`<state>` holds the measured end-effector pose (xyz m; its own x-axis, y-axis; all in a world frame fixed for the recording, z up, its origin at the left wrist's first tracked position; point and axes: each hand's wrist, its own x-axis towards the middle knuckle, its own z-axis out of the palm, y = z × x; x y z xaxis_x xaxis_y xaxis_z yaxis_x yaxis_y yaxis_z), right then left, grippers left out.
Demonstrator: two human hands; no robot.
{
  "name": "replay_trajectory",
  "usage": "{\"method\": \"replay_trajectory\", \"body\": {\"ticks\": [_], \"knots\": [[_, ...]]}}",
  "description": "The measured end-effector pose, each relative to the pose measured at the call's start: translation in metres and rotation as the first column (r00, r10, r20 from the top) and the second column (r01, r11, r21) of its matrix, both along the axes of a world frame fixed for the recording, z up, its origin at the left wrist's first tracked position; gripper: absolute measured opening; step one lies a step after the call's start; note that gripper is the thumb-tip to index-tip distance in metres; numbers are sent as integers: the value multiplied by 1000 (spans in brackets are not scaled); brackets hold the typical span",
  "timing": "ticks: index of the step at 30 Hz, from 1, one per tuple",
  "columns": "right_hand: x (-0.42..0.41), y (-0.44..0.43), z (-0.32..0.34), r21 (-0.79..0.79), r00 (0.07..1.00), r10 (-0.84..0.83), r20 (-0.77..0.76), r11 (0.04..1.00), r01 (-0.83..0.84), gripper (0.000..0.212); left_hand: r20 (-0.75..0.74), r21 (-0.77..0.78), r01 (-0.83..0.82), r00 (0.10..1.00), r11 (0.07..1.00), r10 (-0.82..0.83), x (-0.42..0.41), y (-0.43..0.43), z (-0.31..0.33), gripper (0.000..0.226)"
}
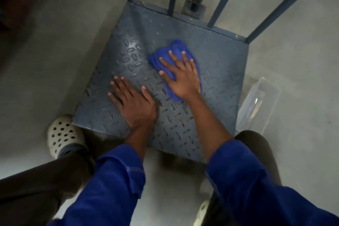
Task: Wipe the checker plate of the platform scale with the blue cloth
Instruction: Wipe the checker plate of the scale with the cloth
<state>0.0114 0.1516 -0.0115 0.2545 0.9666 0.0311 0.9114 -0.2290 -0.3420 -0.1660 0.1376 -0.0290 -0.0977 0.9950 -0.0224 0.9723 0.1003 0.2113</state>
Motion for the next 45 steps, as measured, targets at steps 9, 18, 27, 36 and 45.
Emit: {"method": "replay_trajectory", "body": {"ticks": [9, 18, 27, 36, 45], "knots": [[26, -118, -3, 19, 784, -615, 80, 788, 616, 57, 7, 15, 66, 998, 998, -66, -5, -17, 6, 79], [-93, -17, -9, -3, 924, -378, 62, 925, 379, 58, 6, 65, -7, 1000, 998, 7, -66, -16, -1, 78], [-174, 45, 1, -51, 988, 152, 24, 987, -151, 58, -10, 165, -119, 992, 979, 123, -92, -22, -9, 75], [-105, -48, 2, -27, 996, -29, 89, 999, 31, 62, -37, 139, -130, 990, 982, 137, -90, -22, -4, 77], [-8, -138, 6, -17, 948, -298, 114, 953, 302, 62, -21, 65, -137, 990, 988, 139, -88, -19, 2, 80]]}}
